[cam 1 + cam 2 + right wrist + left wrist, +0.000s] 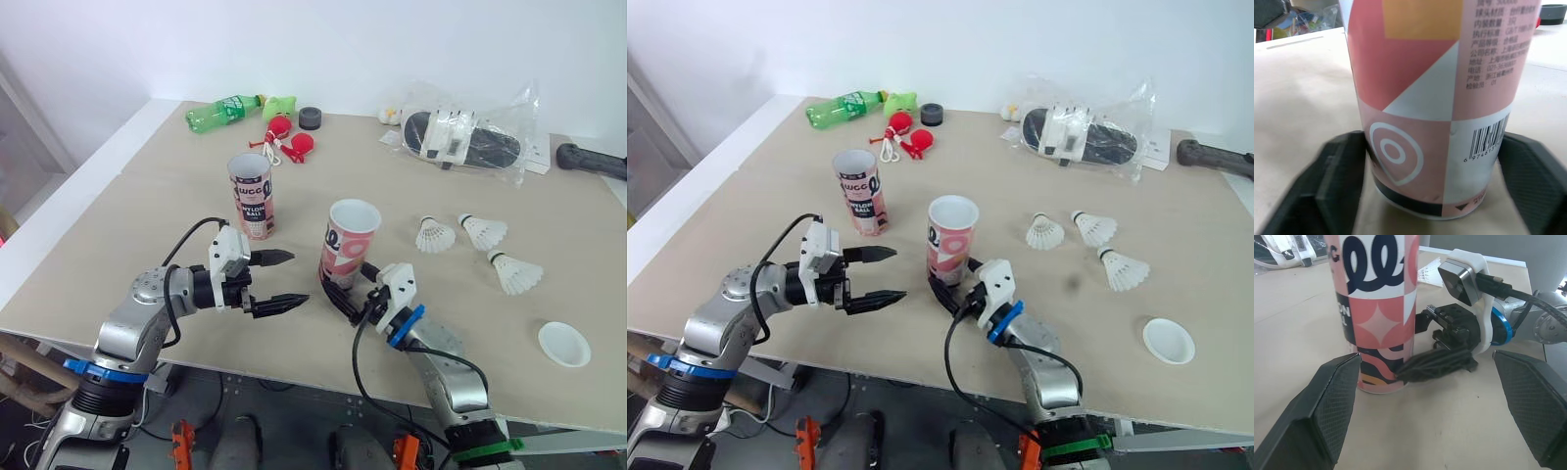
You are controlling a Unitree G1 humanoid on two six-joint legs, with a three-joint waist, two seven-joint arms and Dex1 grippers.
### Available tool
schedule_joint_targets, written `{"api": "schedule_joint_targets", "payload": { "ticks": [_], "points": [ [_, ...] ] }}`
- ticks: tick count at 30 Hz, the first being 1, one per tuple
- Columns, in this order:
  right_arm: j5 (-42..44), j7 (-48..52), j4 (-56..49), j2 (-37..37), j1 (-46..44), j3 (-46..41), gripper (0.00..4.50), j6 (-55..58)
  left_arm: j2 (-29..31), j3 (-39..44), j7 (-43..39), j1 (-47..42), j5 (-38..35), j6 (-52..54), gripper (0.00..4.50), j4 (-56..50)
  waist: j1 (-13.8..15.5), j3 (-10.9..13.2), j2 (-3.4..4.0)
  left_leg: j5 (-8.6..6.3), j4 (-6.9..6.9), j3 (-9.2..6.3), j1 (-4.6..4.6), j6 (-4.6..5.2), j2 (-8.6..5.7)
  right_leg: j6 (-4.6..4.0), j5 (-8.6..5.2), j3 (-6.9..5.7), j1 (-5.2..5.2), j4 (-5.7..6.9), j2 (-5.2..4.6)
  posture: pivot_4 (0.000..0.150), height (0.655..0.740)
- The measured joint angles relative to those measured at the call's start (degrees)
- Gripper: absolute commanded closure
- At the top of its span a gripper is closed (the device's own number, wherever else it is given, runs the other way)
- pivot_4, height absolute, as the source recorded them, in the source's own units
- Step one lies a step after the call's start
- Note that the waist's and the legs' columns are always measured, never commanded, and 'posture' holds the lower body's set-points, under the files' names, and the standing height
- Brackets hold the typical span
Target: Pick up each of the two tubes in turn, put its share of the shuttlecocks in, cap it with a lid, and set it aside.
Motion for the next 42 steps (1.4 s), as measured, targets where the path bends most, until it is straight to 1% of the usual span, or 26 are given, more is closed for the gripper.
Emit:
{"api": "schedule_joint_targets", "payload": {
  "ticks": [9, 10, 12, 14, 17, 19, 20, 23, 24, 26, 27, 28, 31, 34, 38, 42],
  "points": [
    [1.1, -0.1, -1.4, 0.0, 0.6, -0.5, 1.42, 1.4, 0.0, -0.3, 0.3, -0.3, 0.0, 0.4, 0.00, 0.0, 0.0, 0.0, 0.00, 0.00, -0.01, 0.01, 0.00, 0.00, 0.03, -0.01, 0.00, 0.01, -0.02, 0.01, 0.02, 0.150, 0.7400],
    [2.5, -0.9, -5.1, -0.3, 2.4, -1.3, 1.42, 3.6, -0.4, -0.4, 1.1, -1.6, -0.4, 1.9, 0.00, 0.0, 0.0, 0.0, 0.00, 0.00, -0.01, 0.01, 0.00, 0.00, 0.03, -0.02, -0.01, 0.01, -0.02, 0.01, 0.02, 0.150, 0.7400],
    [3.9, -1.9, -8.8, -0.4, 3.3, -2.6, 1.42, 5.3, -0.6, -0.3, 1.9, -3.4, -0.7, 3.2, 0.00, 0.1, 0.2, 0.1, 0.04, 0.02, 0.00, 0.01, -0.10, -0.04, 0.02, 0.00, -0.03, -0.02, -0.07, 0.05, 0.00, 0.150, 0.7400],
    [6.9, -4.9, -16.5, -1.4, 4.8, -6.8, 1.42, 8.6, -2.3, -0.5, 3.0, -8.0, -1.2, 5.0, 0.00, 0.5, 0.5, 0.1, 0.02, 0.05, 0.03, 0.01, -0.14, -0.09, -0.02, 0.06, -0.02, -0.01, -0.06, 0.03, -0.03, 0.150, 0.7400],
    [10.6, -9.3, -25.1, -3.1, 6.5, -14.1, 1.42, 12.1, -5.0, -2.0, 3.7, -14.2, -1.3, 5.6, 0.00, 1.8, 0.5, 0.1, -0.02, 0.06, 0.05, 0.04, -0.15, -0.11, -0.07, 0.16, -0.07, 0.03, -0.01, 0.00, -0.04, 0.150, 0.7400],
    [13.4, -13.0, -29.7, -4.6, 8.2, -20.2, 1.42, 15.0, -8.0, -4.3, 3.8, -18.2, -0.4, 5.5, 0.00, 4.7, 0.4, 0.1, -0.02, 0.06, 0.04, 0.04, -0.15, -0.11, -0.09, 0.16, -0.08, 0.05, -0.02, 0.01, -0.03, 0.150, 0.7400],
    [14.9, -15.2, -31.5, -5.1, 9.1, -24.4, 1.42, 16.3, -10.7, -5.8, 3.9, -20.5, 0.3, 5.2, 0.00, 7.7, 0.4, 0.1, -0.02, 0.06, 0.03, 0.03, -0.15, -0.11, -0.09, 0.15, -0.08, 0.05, -0.02, 0.00, -0.03, 0.150, 0.7400],
    [17.1, -19.1, -32.8, -6.5, 9.8, -31.8, 1.42, 17.6, -15.2, -8.6, 3.9, -23.4, 1.8, 3.9, 0.00, 12.1, 0.3, 0.1, -0.01, 0.06, 0.01, 0.04, -0.16, -0.10, -0.10, 0.13, -0.08, 0.07, -0.04, 0.01, -0.02, 0.150, 0.7400],
    [18.1, -20.4, -33.1, -7.4, 10.6, -35.7, 1.42, 17.9, -17.4, -9.8, 3.8, -24.8, 2.5, 3.3, 0.00, 14.1, 0.1, 0.1, -0.01, 0.05, 0.00, 0.04, -0.16, -0.09, -0.10, 0.11, -0.10, 0.08, -0.04, 0.01, -0.01, 0.150, 0.7400],
    [18.6, -21.8, -32.8, -8.3, 11.3, -40.0, 1.42, 17.9, -20.0, -10.8, 3.9, -26.2, 3.2, 2.3, 0.00, 16.3, 0.0, 0.1, 0.02, 0.04, -0.03, 0.04, -0.15, -0.08, -0.10, 0.09, -0.12, 0.09, -0.06, 0.01, 0.00, 0.150, 0.7400],
    [18.6, -22.0, -32.6, -8.5, 11.4, -40.7, 1.42, 17.9, -20.4, -10.9, 3.9, -26.4, 3.3, 2.2, 0.00, 16.7, 0.0, 0.1, 0.03, 0.04, -0.03, 0.04, -0.14, -0.08, -0.10, 0.09, -0.12, 0.09, -0.05, 0.01, 0.01, 0.150, 0.7400],
    [18.6, -22.8, -30.6, -9.6, 12.0, -44.9, 1.42, 17.4, -22.9, -12.0, 3.9, -27.4, 4.3, 0.9, 0.00, 18.6, -0.2, 0.1, 0.07, 0.01, -0.05, 0.05, -0.08, -0.03, -0.10, 0.13, -0.18, 0.15, -0.04, 0.02, 0.04, 0.150, 0.7400],
    [17.8, -23.7, -23.4, -12.3, 12.5, -49.6, 1.42, 16.6, -25.7, -13.3, 4.0, -28.3, 5.9, -1.5, 0.00, 21.9, -0.1, 0.1, 0.12, 0.02, -0.02, 0.08, -0.07, -0.03, -0.14, 0.16, -0.17, 0.15, -0.01, 0.02, 0.00, 0.150, 0.7400],
    [16.3, -23.9, -8.6, -16.2, 10.0, -53.9, 1.42, 13.4, -29.5, -14.6, 4.5, -28.7, 7.6, -3.6, 0.00, 24.8, 0.0, 0.1, 0.12, 0.02, 0.02, 0.18, -0.08, -0.02, -0.28, 0.28, -0.17, 0.34, 0.02, -0.02, -0.07, 0.150, 0.7400],
    [14.6, -22.2, 5.9, -18.0, 7.9, -54.7, 1.42, 8.4, -31.2, -16.0, 4.7, -28.6, 8.5, -3.8, 0.00, 24.7, -0.5, 0.1, 0.29, -0.01, -0.03, 0.29, -0.02, 0.03, -0.28, 0.30, -0.20, 0.49, -0.01, -0.01, -0.05, 0.150, 0.7400],
    [12.3, -20.6, 16.8, -19.1, 5.6, -53.1, 1.42, 3.6, -30.9, -16.2, 4.9, -27.5, 8.5, -3.3, 0.00, 22.4, -1.0, 0.1, 0.55, -0.02, -0.11, 0.42, 0.11, 0.06, -0.28, 0.33, -0.22, 0.62, 0.00, 0.00, -0.04, 0.150, 0.7400]
  ]
}}
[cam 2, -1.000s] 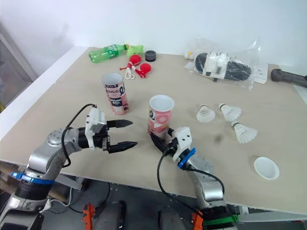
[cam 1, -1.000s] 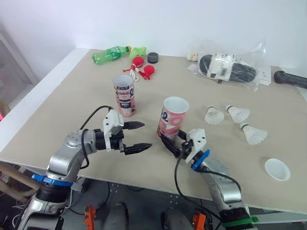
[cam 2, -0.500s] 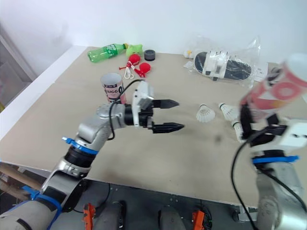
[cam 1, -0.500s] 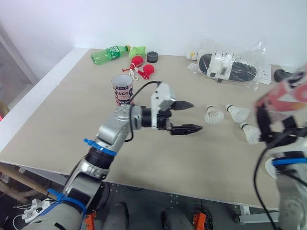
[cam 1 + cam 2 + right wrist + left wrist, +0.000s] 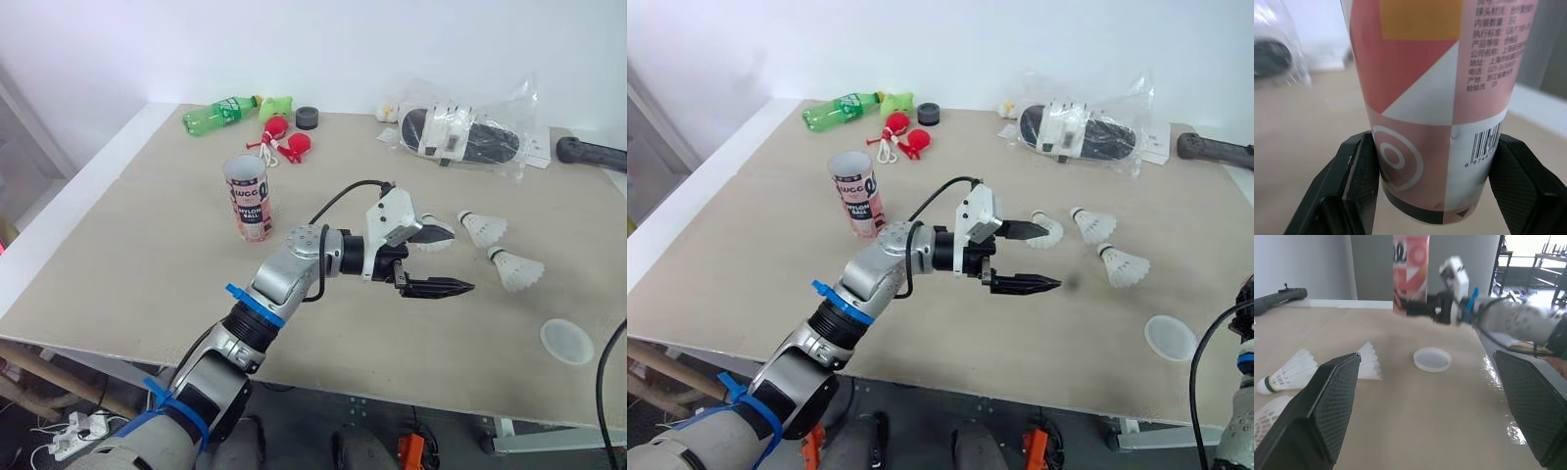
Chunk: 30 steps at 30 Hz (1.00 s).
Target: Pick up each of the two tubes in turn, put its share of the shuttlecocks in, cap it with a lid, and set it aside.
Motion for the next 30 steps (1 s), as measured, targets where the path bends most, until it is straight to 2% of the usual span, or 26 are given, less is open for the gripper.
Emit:
{"api": "schedule_joint_targets", "payload": {
  "ticks": [5, 11, 13, 15, 17, 22, 30],
  "points": [
    [-2.8, 0.2, 9.9, -0.5, -2.7, 2.7, 1.42, -6.2, 0.3, 0.0, 1.0, 1.6, 0.1, 1.2, 0.00, -1.7, -0.2, 0.0, 0.03, 0.00, 0.01, 0.09, 0.06, -0.01, 0.00, 0.05, 0.03, 0.11, 0.02, 0.00, 0.00, 0.150, 0.7400],
    [-2.9, 0.3, 13.6, -0.5, -3.8, 3.7, 1.42, -10.8, 0.5, 0.0, 2.3, 2.4, 0.0, 2.5, 0.00, -4.5, -0.3, 0.0, -0.01, 0.00, 0.03, 0.10, 0.06, -0.01, -0.02, 0.09, 0.04, 0.15, 0.06, 0.00, 0.00, 0.150, 0.7400],
    [-2.9, 0.3, 13.9, -0.5, -3.8, 4.1, 0.59, -11.6, 1.2, 0.0, 2.4, 2.6, 0.0, 2.8, 0.00, -5.2, -0.3, 0.0, 0.00, 0.00, 0.03, 0.09, 0.08, -0.01, -0.02, 0.09, 0.04, 0.14, 0.06, 0.00, 0.01, 0.150, 0.7400],
    [-2.9, 0.2, 13.9, -0.4, -3.3, 4.5, 0.05, -11.9, 1.6, 0.0, 2.5, 3.0, 0.0, 3.3, 0.00, -5.4, -0.3, 0.0, 0.00, 0.00, 0.03, 0.09, 0.09, -0.01, -0.02, 0.08, 0.03, 0.15, 0.07, 0.00, 0.01, 0.150, 0.7400],
    [-2.8, 0.2, 13.7, 0.0, -2.8, 4.8, 0.05, -12.2, 1.8, 0.0, 2.5, 3.4, 0.0, 3.4, 0.00, -5.4, -0.3, 0.0, 0.01, 0.00, 0.03, 0.09, 0.08, -0.01, -0.02, 0.09, 0.03, 0.15, 0.07, 0.00, 0.01, 0.150, 0.7400],
    [-2.0, 0.1, 10.1, 0.9, 0.0, 4.9, 0.05, -12.0, 1.9, 0.0, 2.6, 3.4, 0.0, 3.5, 0.00, -5.4, -0.2, 0.0, 0.01, 0.00, 0.02, 0.09, 0.08, -0.01, -0.03, 0.09, 0.02, 0.15, 0.07, 0.00, 0.00, 0.150, 0.7400],
    [0.7, -1.2, -7.1, 4.0, 8.4, 5.0, 0.05, -7.5, 1.5, 0.0, 3.5, 4.5, 0.3, 3.3, 0.00, -5.3, -0.2, 0.0, 0.02, 0.00, 0.01, 0.08, 0.08, -0.02, -0.01, 0.07, 0.00, 0.15, 0.04, 0.00, 0.01, 0.150, 0.7400]
  ]
}}
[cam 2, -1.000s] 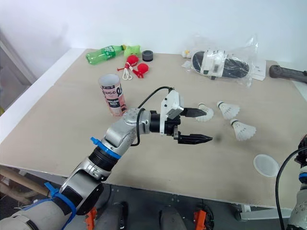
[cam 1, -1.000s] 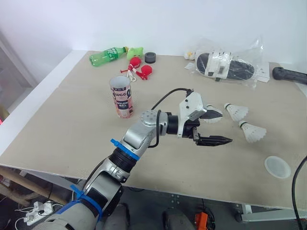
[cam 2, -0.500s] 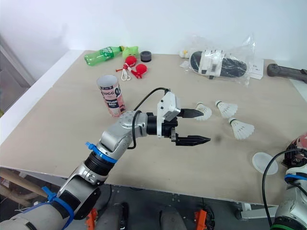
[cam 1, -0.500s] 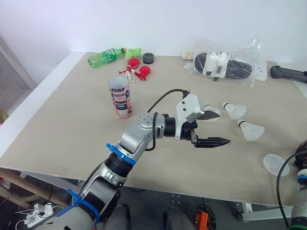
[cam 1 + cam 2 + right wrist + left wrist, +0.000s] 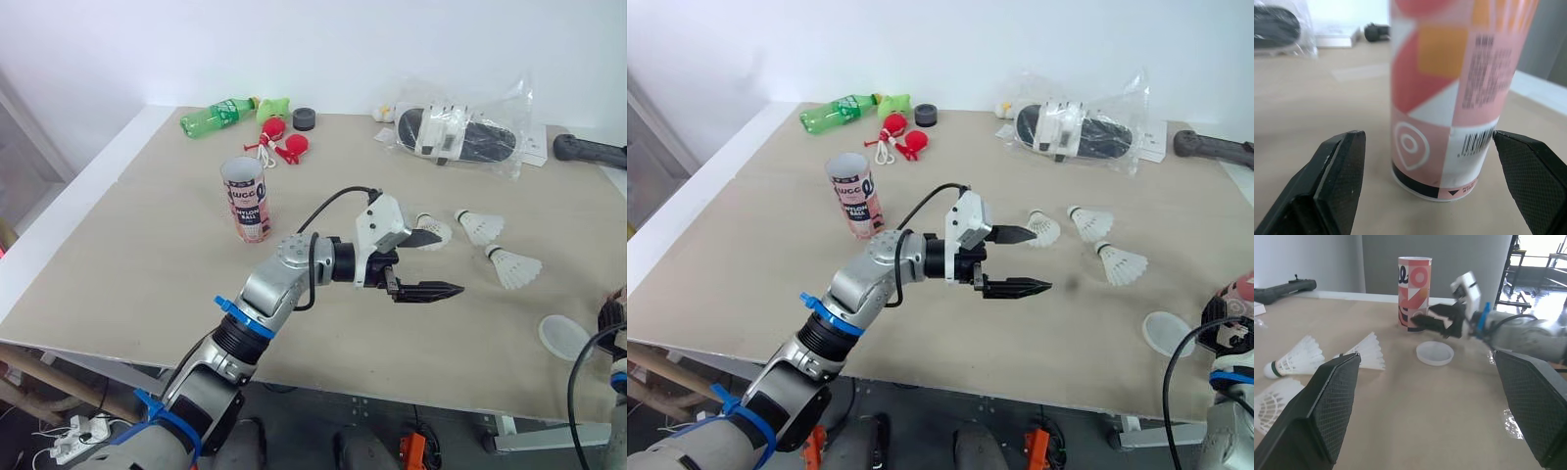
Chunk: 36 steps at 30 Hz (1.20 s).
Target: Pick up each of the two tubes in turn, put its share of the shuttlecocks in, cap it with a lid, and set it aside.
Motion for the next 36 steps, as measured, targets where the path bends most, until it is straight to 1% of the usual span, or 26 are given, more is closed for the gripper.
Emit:
{"api": "schedule_joint_targets", "payload": {
  "ticks": [4, 8, 10, 12, 14, 16, 20, 22, 26, 27, 28, 29, 31, 33, 34, 36],
  "points": [
    [1.8, -1.2, -9.3, 1.8, 4.6, -0.1, 0.05, 3.2, 0.3, -0.1, 0.3, 1.1, 0.7, -0.9, 0.00, 0.0, 0.1, 0.0, 0.01, 0.00, 0.00, -0.01, 0.00, 0.00, 0.00, -0.11, -0.07, -0.01, 0.00, 0.00, 0.00, 0.150, 0.7400],
    [5.4, -1.8, -19.5, 2.8, 10.3, -1.6, 0.05, 7.0, 1.1, -0.1, 0.2, 1.8, 0.9, -1.3, 0.00, 0.0, 0.1, 0.0, 0.02, -0.01, 0.00, -0.02, -0.05, -0.01, 0.00, -0.21, -0.16, -0.01, -0.02, 0.00, -0.01, 0.150, 0.7400],
    [8.4, -1.6, -24.7, 2.9, 13.5, -3.0, 0.05, 9.1, 1.8, -0.1, 0.3, 2.5, 0.9, -1.3, 0.00, 0.0, 0.1, 0.0, 0.01, -0.02, -0.01, -0.02, -0.05, -0.01, 0.00, -0.22, -0.17, -0.02, -0.02, 0.00, -0.01, 0.150, 0.7400],
    [12.8, 0.9, -31.6, 2.9, 18.5, -3.4, 0.05, 12.3, 3.0, 0.3, 0.6, 3.5, 0.9, -1.3, 0.00, -0.1, 0.1, 0.0, 0.02, -0.03, -0.03, -0.06, -0.04, 0.01, 0.06, -0.31, -0.22, -0.05, -0.02, 0.00, 0.03, 0.150, 0.7400],
    [15.8, 3.6, -36.6, 1.8, 21.7, -1.9, 0.05, 15.3, 4.1, 0.8, 1.0, 4.5, 0.9, -1.3, 0.00, -0.4, -0.1, 0.0, 0.00, -0.04, -0.03, -0.06, -0.02, 0.01, 0.09, -0.33, -0.22, -0.03, -0.02, 0.00, 0.06, 0.150, 0.7400],
    [18.6, 6.4, -41.6, -1.4, 22.2, 2.6, 0.05, 19.7, 5.4, 1.4, 1.8, 6.3, 0.9, -1.3, 0.00, -2.0, -0.4, 0.0, -0.03, -0.03, -0.02, -0.01, 0.03, 0.00, 0.11, -0.37, -0.15, 0.06, -0.03, 0.00, 0.07, 0.150, 0.7400],
    [20.7, 10.6, -45.4, -9.8, 15.6, 10.3, 0.05, 25.4, 7.5, 2.5, 3.6, 9.8, 0.9, -1.1, 0.00, -5.0, -0.1, 0.1, -0.14, -0.01, 0.11, -0.05, 0.05, -0.01, 0.06, -0.35, -0.01, 0.09, -0.02, 0.00, 0.05, 0.150, 0.7400],
    [22.2, 12.2, -45.5, -13.5, 8.6, 14.3, 0.05, 28.7, 9.0, 4.2, 5.7, 12.0, 0.8, -0.6, 0.00, -7.3, 0.1, 0.1, -0.19, 0.00, 0.11, -0.09, 0.02, -0.01, 0.06, -0.37, 0.01, 0.05, -0.01, 0.01, 0.08, 0.150, 0.7400],
    [23.9, 15.0, -45.2, -17.0, -0.8, 20.9, 0.05, 33.2, 11.8, 7.6, 9.3, 14.8, 0.8, 0.5, 0.00, -11.0, 0.6, 0.1, -0.36, 0.02, 0.11, -0.14, -0.15, -0.02, 0.06, -0.21, -0.03, 0.02, -0.02, -0.05, 0.09, 0.150, 0.7400],
    [24.6, 17.1, -44.6, -18.3, -5.4, 24.1, 0.05, 35.1, 13.2, 9.1, 10.6, 16.6, 0.7, 1.4, 0.00, -13.4, 0.7, 0.1, -0.39, -0.04, 0.10, -0.10, -0.20, -0.07, 0.06, -0.05, 0.03, 0.03, -0.03, -0.10, 0.07, 0.150, 0.7400],
    [24.7, 17.6, -44.6, -18.5, -5.9, 24.6, 0.05, 35.3, 13.4, 9.2, 10.7, 16.8, 0.7, 1.5, 0.00, -13.6, 0.8, 0.1, -0.41, -0.06, 0.08, -0.13, -0.23, -0.06, 0.05, -0.08, 0.02, 0.00, -0.03, -0.13, 0.08, 0.150, 0.7400],
    [24.7, 19.1, -43.2, -18.5, -8.8, 26.8, 0.05, 36.2, 14.5, 10.3, 11.5, 18.7, 0.8, 1.6, 0.00, -15.6, 1.0, 0.1, -0.54, -0.12, 0.07, -0.20, -0.27, -0.11, 0.06, -0.14, -0.02, -0.04, -0.04, -0.15, 0.10, 0.150, 0.7400],
    [24.8, 22.3, -41.2, -19.1, -12.5, 29.3, 0.05, 37.1, 16.7, 12.1, 12.9, 23.1, 0.8, 1.7, 0.00, -18.5, 0.7, 0.1, -0.53, -0.18, 0.00, -0.15, -0.25, -0.12, 0.09, -0.26, 0.00, 0.02, -0.05, -0.20, 0.12, 0.150, 0.7400],
    [24.2, 27.9, -37.1, -19.3, -16.8, 33.9, 0.05, 38.1, 18.7, 16.4, 16.4, 29.6, 1.0, 1.5, 0.00, -21.1, 0.8, 0.2, -0.63, -0.26, -0.01, -0.26, -0.27, -0.05, 0.12, -0.46, -0.03, -0.10, -0.05, -0.19, 0.13, 0.150, 0.7400],
    [24.0, 28.5, -36.6, -19.3, -17.3, 34.4, 0.05, 38.1, 18.7, 17.0, 16.9, 30.2, 1.0, 1.4, 0.00, -21.3, 0.9, 0.2, -0.65, -0.27, -0.01, -0.28, -0.27, -0.04, 0.11, -0.47, -0.03, -0.13, -0.05, -0.19, 0.13, 0.150, 0.7400],
    [22.8, 31.6, -34.0, -19.3, -21.1, 37.3, 0.05, 38.3, 18.5, 19.2, 19.9, 32.6, 1.6, 0.0, 0.00, -22.8, 1.1, 0.2, -0.70, -0.26, 0.01, -0.32, -0.31, -0.05, 0.10, -0.43, -0.03, -0.18, -0.04, -0.19, 0.11, 0.150, 0.7400]
  ]
}}
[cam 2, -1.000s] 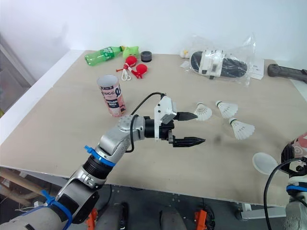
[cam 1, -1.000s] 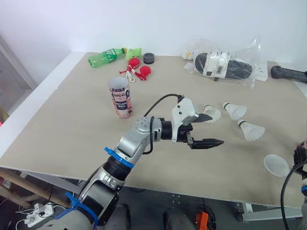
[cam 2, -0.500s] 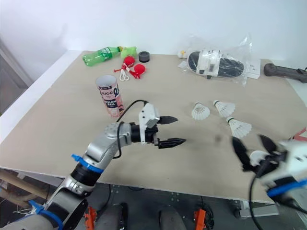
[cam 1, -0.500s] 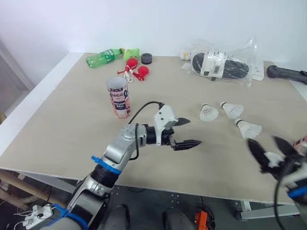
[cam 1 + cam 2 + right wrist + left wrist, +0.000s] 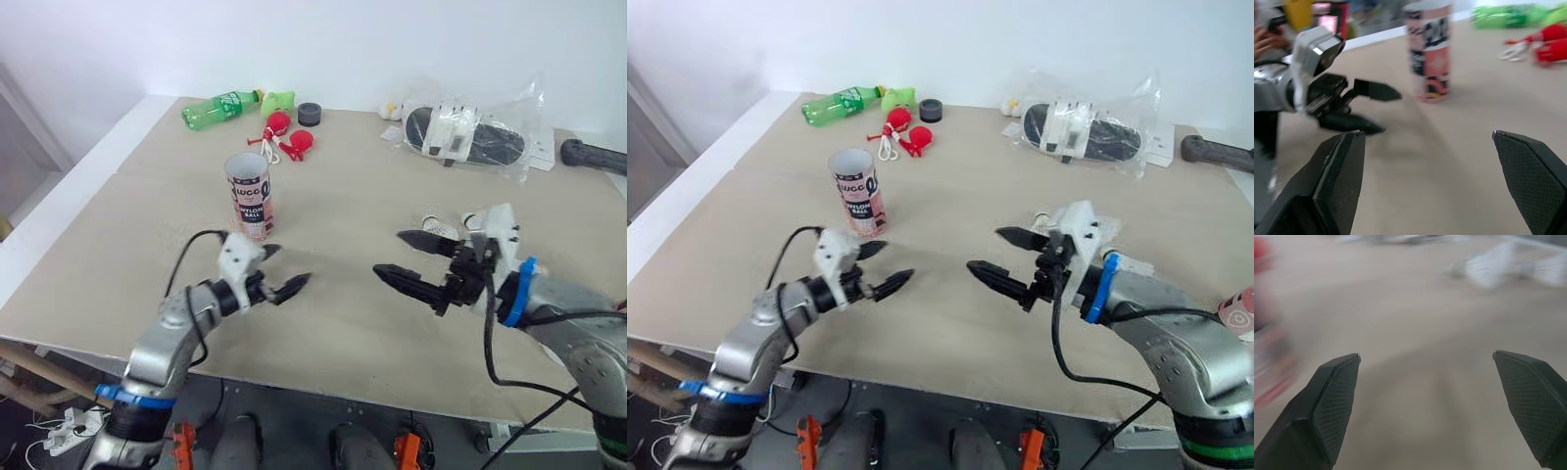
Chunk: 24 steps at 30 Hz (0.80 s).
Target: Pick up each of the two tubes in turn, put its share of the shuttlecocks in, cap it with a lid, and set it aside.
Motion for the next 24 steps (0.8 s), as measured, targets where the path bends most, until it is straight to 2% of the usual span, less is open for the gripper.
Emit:
{"api": "schedule_joint_targets", "payload": {
  "ticks": [6, 10, 17, 24],
  "points": [
    [-1.8, 5.6, 4.0, 0.0, -7.5, 2.6, 0.05, 0.7, -2.0, 3.6, 7.8, 1.1, 2.0, -3.2, 0.00, -0.1, 0.4, 0.1, -0.12, 0.10, 0.14, -0.01, 0.00, -0.14, 0.00, 0.34, 0.07, -0.01, 0.05, -0.04, 0.00, 0.150, 0.7400],
    [-2.3, 7.8, 4.7, 0.3, -10.2, 4.5, 0.05, 2.2, -3.2, 4.3, 11.2, -0.7, 3.3, -5.0, 0.00, 3.9, 0.4, 0.1, -0.12, 0.13, 0.14, -0.03, 0.00, -0.13, 0.01, 0.33, 0.10, -0.01, 0.03, -0.04, 0.03, 0.150, 0.7400],
    [-3.2, 6.3, 6.2, 5.5, -14.3, 6.0, 0.05, 3.7, -4.1, 4.5, 12.6, -10.3, 4.9, -10.2, 0.00, 19.1, 0.4, 0.0, -0.14, 0.13, 0.13, -0.04, -0.05, -0.15, -0.01, 0.03, 0.29, -0.02, 0.02, -0.04, 0.05, 0.150, 0.7400],
    [-4.4, 3.6, 7.5, 8.0, -14.2, 5.7, 0.05, 4.0, -4.0, 4.4, 8.9, -17.6, 5.6, -16.7, 0.00, 34.9, 0.4, 0.1, -0.15, 0.13, 0.11, -0.08, -0.16, -0.15, -0.02, 0.03, 0.28, -0.08, -0.07, -0.05, 0.05, 0.150, 0.7400]
  ]
}}
